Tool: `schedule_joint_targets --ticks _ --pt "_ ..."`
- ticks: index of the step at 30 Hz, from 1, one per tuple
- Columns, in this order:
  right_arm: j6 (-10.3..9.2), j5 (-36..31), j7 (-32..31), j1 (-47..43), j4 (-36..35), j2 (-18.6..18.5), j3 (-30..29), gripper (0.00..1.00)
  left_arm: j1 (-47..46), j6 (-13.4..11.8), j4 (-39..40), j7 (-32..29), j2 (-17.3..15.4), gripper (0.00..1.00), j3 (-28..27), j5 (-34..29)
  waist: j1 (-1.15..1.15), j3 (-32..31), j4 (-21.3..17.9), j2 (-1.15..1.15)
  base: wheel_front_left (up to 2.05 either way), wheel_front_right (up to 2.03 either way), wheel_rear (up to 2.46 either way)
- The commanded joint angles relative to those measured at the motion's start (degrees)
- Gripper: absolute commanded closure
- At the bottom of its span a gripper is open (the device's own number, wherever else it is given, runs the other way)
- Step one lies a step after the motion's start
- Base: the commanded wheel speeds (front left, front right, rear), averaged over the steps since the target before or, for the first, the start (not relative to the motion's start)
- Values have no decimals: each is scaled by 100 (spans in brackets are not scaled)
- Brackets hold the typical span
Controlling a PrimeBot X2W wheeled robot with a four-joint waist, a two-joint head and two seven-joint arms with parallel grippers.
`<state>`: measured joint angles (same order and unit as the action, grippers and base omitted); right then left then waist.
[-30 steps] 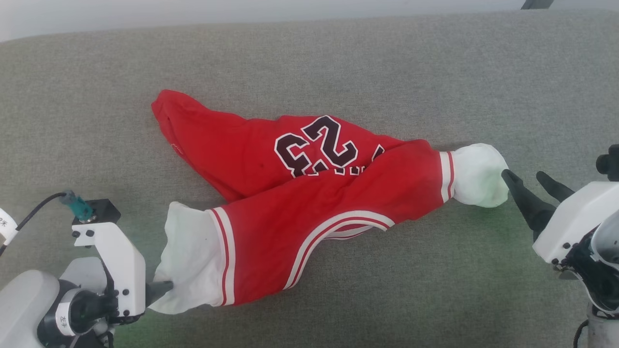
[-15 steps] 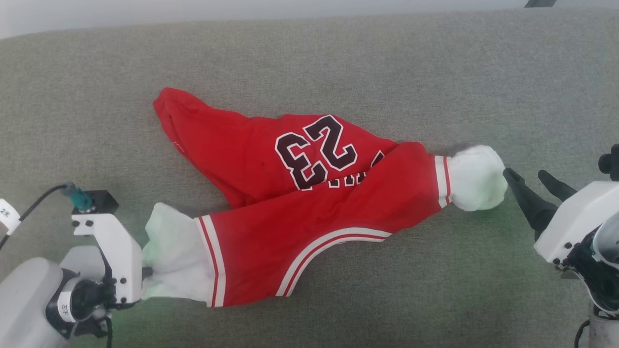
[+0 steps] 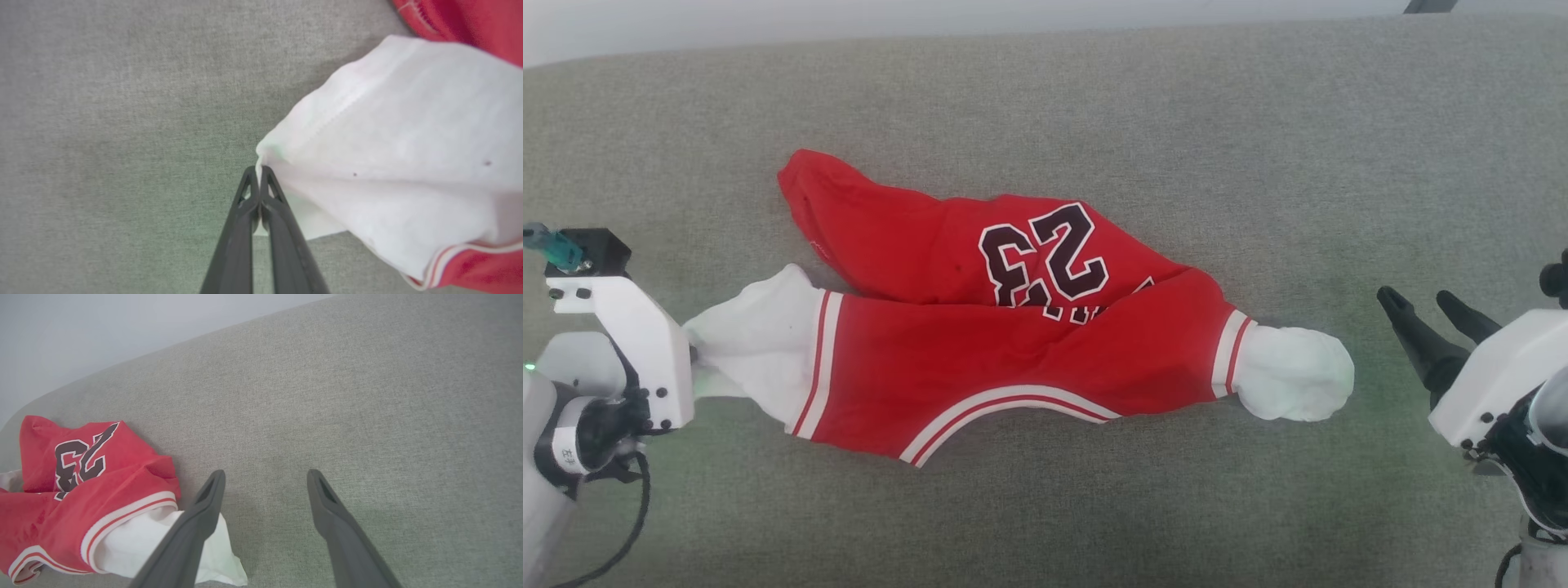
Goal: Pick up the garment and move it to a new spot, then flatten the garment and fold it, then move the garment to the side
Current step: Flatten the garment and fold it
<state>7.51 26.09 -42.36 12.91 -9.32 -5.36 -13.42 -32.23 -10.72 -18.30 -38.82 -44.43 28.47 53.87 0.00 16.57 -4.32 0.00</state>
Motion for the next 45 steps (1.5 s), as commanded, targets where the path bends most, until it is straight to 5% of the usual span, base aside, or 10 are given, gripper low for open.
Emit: schedule_joint_targets --ticks 1,5,7,8,9,27,28,29,30,45 --pt "-4 23 26 -80 -9 30 -29 0 7 24 -35 -29 50 100 -11 89 0 -3 -10 0 0 0 0" --pt "-4 61 88 -116 15 61 -113 0 154 -27 -146 -30 144 93 -49 210 0 -13 -22 0 0 0 0" --pt "-3 57 127 -164 13 62 -170 0 187 10 -141 -61 185 39 -35 264 0 -26 -21 0 0 0 0" --pt "-4 49 139 -192 14 63 -196 0 193 4 -141 -59 187 4 -46 289 0 -34 -19 0 0 0 0" --pt "-4 47 151 -208 13 64 -213 0 208 0 -132 -63 190 0 -62 317 0 -44 -16 0 0 0 0" --pt "-3 188 25 -725 -318 17 34 0 223 -127 -180 -165 -22 0 9 188 0 -51 -137 0 0 0 0" --pt "-3 209 -18 -759 -354 2 80 0 220 -121 -247 -202 23 9 21 237 0 -28 -150 0 0 0 0" --pt "-3 219 -70 -794 -383 -19 119 0 213 -63 -306 -245 56 61 44 262 0 -5 -157 0 0 0 0" --pt "-3 239 -138 -826 -405 -47 171 0 209 -79 -381 -280 94 100 49 299 0 16 -161 0 0 0 0" --pt "-4 461 -509 -411 22 -678 1114 0 -305 302 -542 -29 539 100 215 191 0 430 173 0 0 0 0"
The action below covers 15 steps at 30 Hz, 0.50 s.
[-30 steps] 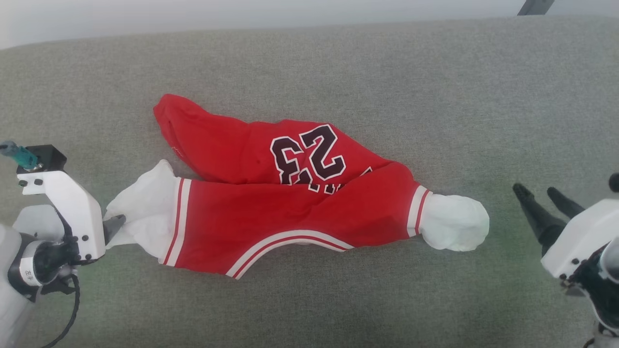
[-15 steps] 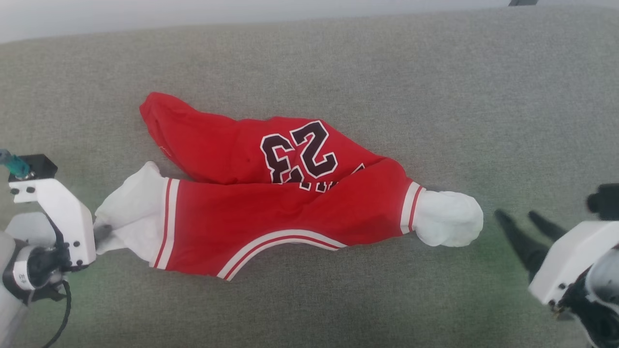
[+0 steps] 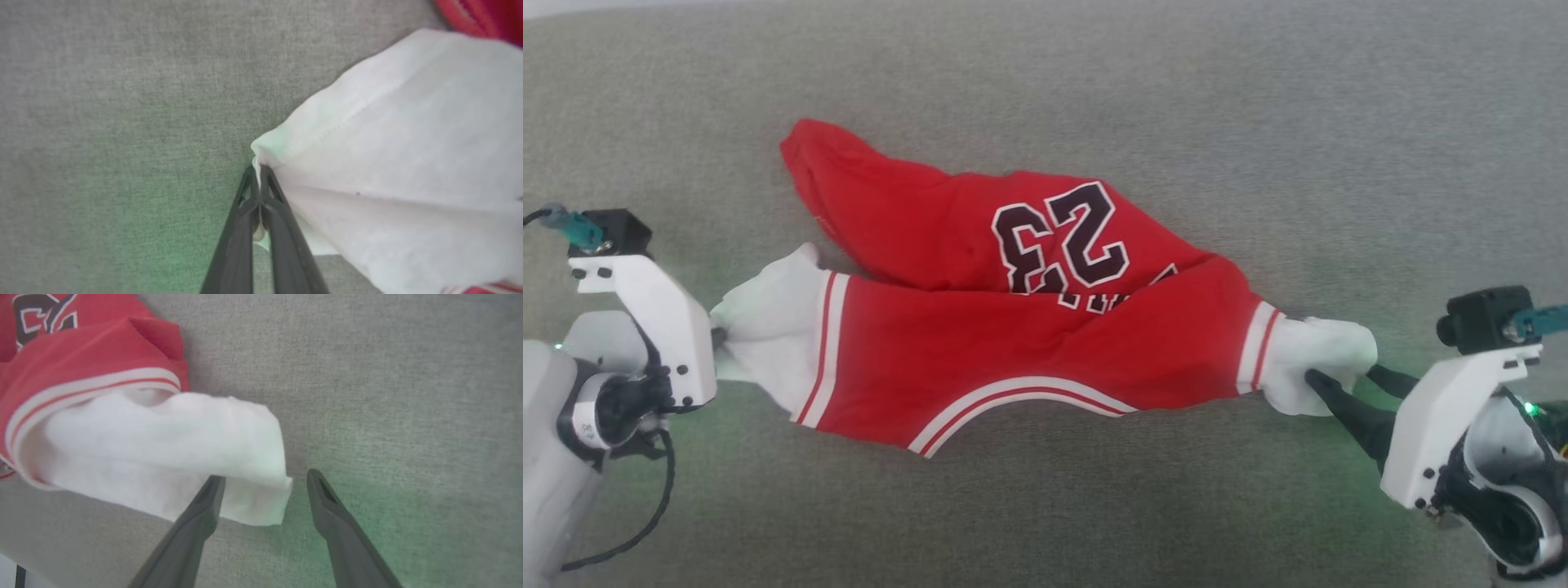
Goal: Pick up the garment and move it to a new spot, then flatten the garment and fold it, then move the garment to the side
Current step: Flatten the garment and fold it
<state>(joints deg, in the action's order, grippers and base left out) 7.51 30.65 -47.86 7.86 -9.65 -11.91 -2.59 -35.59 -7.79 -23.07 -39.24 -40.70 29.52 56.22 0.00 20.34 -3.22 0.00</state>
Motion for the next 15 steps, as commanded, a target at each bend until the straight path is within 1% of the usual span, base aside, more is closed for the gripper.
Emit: schedule_joint_targets --ticks 1,3,4,5,6,10,15 --pt "-3 26 37 154 155 -52 86 0 3 36 -67 23 190 100 136 -63 0 71 96 0 0 0 0" --pt "-3 35 34 273 346 -163 236 0 -29 69 -65 50 238 100 161 -82 0 102 156 0 0 0 0" --pt "-4 120 42 335 448 -164 304 9 -51 87 -69 52 264 100 174 -82 0 110 178 0 0 0 0" --pt "-2 136 26 385 528 -251 427 59 -71 97 -77 57 288 100 190 -84 0 117 202 0 0 0 0" --pt "-3 201 11 413 618 -303 508 100 -79 106 -83 66 311 100 199 -86 0 123 219 0 0 0 0" --pt "-2 435 -7 528 776 -442 677 100 -87 133 -88 109 383 100 205 -58 0 106 268 0 0 0 0" --pt "-3 771 -70 696 629 -561 535 100 -133 73 34 145 345 100 113 4 0 -31 269 0 0 0 0"
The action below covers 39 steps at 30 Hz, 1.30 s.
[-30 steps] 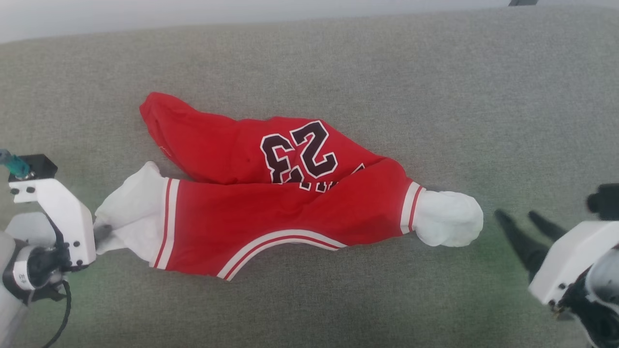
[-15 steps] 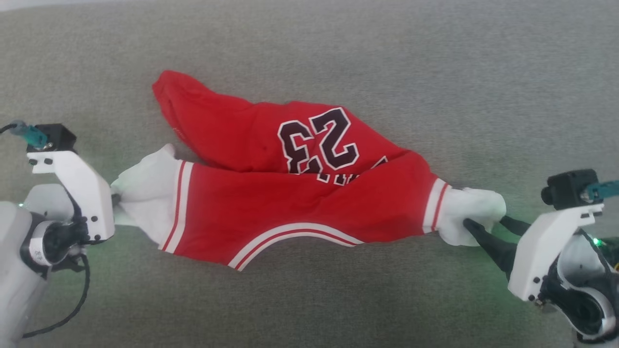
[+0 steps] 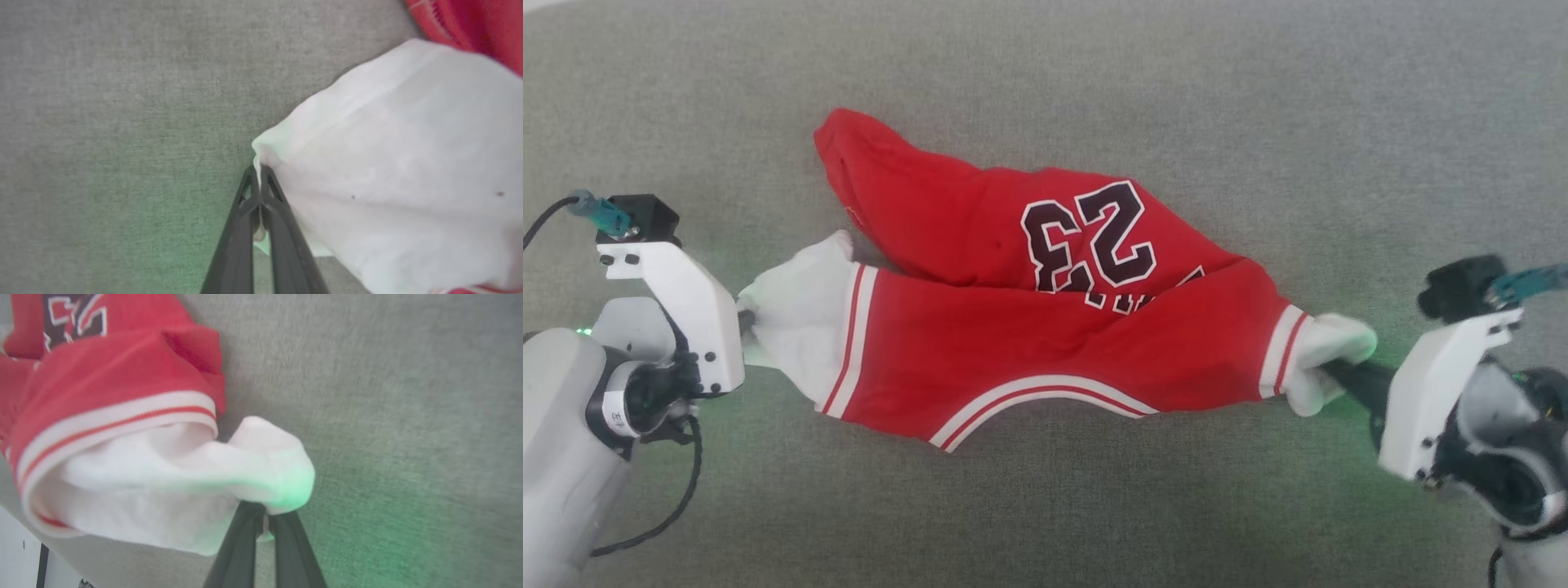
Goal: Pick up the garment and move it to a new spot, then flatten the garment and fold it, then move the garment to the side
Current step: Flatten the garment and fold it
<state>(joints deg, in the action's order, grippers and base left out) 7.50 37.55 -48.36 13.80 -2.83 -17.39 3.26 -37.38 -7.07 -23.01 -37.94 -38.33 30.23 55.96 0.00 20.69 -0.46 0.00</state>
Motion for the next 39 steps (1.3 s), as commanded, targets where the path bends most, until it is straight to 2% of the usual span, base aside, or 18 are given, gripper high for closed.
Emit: schedule_joint_targets --ticks 1,8,17,25,39 --pt "-2 156 -32 126 -100 -9 -114 100 29 -16 84 15 99 100 2 63 0 -118 -10 0 0 0 0" --pt "-1 381 -215 492 -299 32 -535 100 -156 -170 608 -221 -79 100 -85 101 0 -586 -22 0 0 0 0" --pt "-1 307 -503 1598 -133 525 -1044 100 -705 -371 1213 -582 -169 100 -189 98 0 -1294 -8 0 0 0 0" --pt "-1 40 -365 2669 323 928 -1255 100 -1437 -227 962 -577 -105 100 -264 2 0 -1768 -53 0 0 0 0" --pt "-1 -254 197 4224 1407 1187 -1256 100 -2713 39 145 -249 193 100 -379 -197 0 -2101 -175 0 0 0 0"
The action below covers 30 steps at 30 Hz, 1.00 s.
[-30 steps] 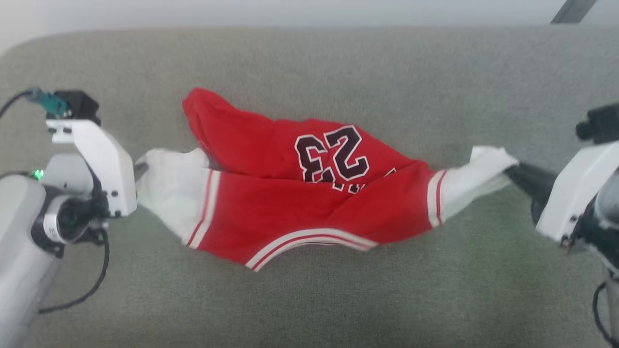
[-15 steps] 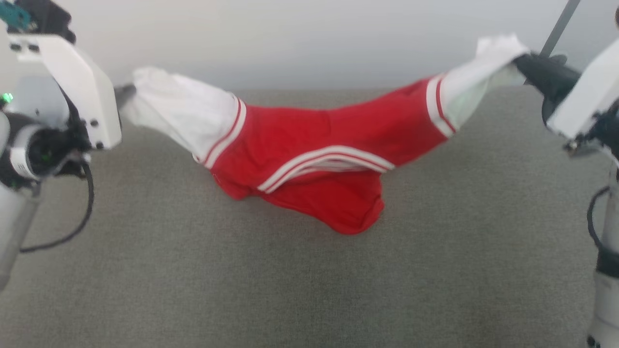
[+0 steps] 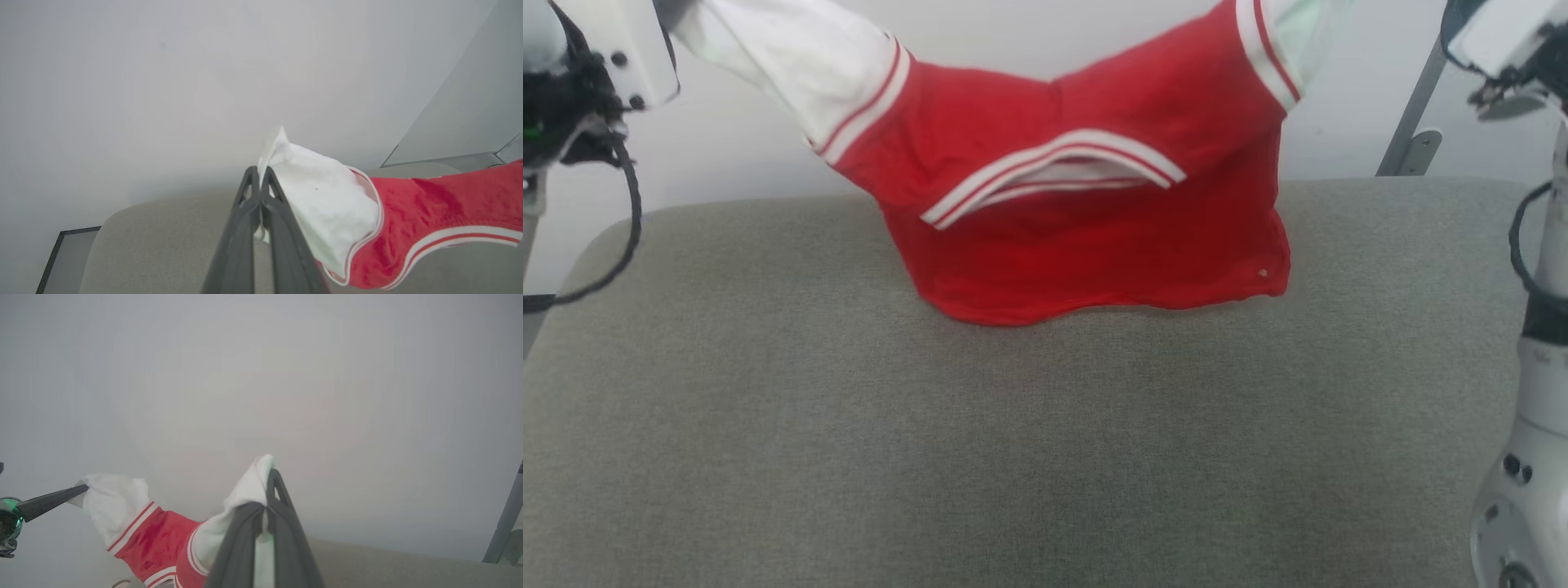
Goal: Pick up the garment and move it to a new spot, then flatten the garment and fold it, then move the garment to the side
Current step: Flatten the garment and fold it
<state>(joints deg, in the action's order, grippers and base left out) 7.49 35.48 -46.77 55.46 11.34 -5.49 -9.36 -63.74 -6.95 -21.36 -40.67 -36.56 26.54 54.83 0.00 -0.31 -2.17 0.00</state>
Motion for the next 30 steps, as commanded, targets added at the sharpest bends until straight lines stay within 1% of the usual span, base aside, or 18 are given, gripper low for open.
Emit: schedule_joint_targets --ticks 1,4,8,13,14,15,19,22,23,24,27,30 --pt "0 -72 88 127 80 -8 45 100 -140 38 -80 68 38 100 4 -81 0 -2 -12 0 0 0 0" --pt "0 -143 271 353 349 -38 105 100 -325 79 -296 136 125 100 43 -152 0 25 -20 0 0 0 0" --pt "-1 -184 655 627 739 -83 184 100 -564 178 -610 420 271 100 48 -239 0 159 -30 0 0 0 0" --pt "0 -265 1392 1046 1317 -233 357 100 -938 277 -1033 950 496 100 9 -415 0 617 -23 0 0 0 0" --pt "0 -293 1556 1147 1445 -289 406 100 -1052 258 -1114 1082 531 100 -9 -456 0 744 -19 0 0 0 0" --pt "0 -354 1775 1257 1574 -360 487 100 -1172 250 -1214 1248 584 100 -23 -488 0 867 -12 0 0 0 0" --pt "0 -414 2643 1785 2028 -549 742 100 -1722 369 -1546 1889 796 100 -19 -754 0 1443 13 0 0 0 0" --pt "-1 -477 3467 2189 2339 -702 980 100 -2194 459 -1839 2419 926 100 -25 -921 0 1834 27 0 0 0 0" --pt "0 -474 3753 2329 2433 -747 1046 100 -2403 540 -1882 2661 953 100 6 -1032 0 1962 39 0 0 0 0" --pt "0 -530 4076 2459 2500 -809 1131 100 -2565 540 -1981 2891 1002 100 -32 -1084 0 2074 53 0 0 0 0" --pt "0 -605 4893 2774 2749 -979 1415 100 -2927 648 -2241 3623 1133 100 -16 -1279 0 2342 114 0 0 0 0" --pt "0 -615 5409 2972 3031 -1122 1767 100 -3112 794 -2496 4216 1249 100 38 -1450 0 2505 178 0 0 0 0"
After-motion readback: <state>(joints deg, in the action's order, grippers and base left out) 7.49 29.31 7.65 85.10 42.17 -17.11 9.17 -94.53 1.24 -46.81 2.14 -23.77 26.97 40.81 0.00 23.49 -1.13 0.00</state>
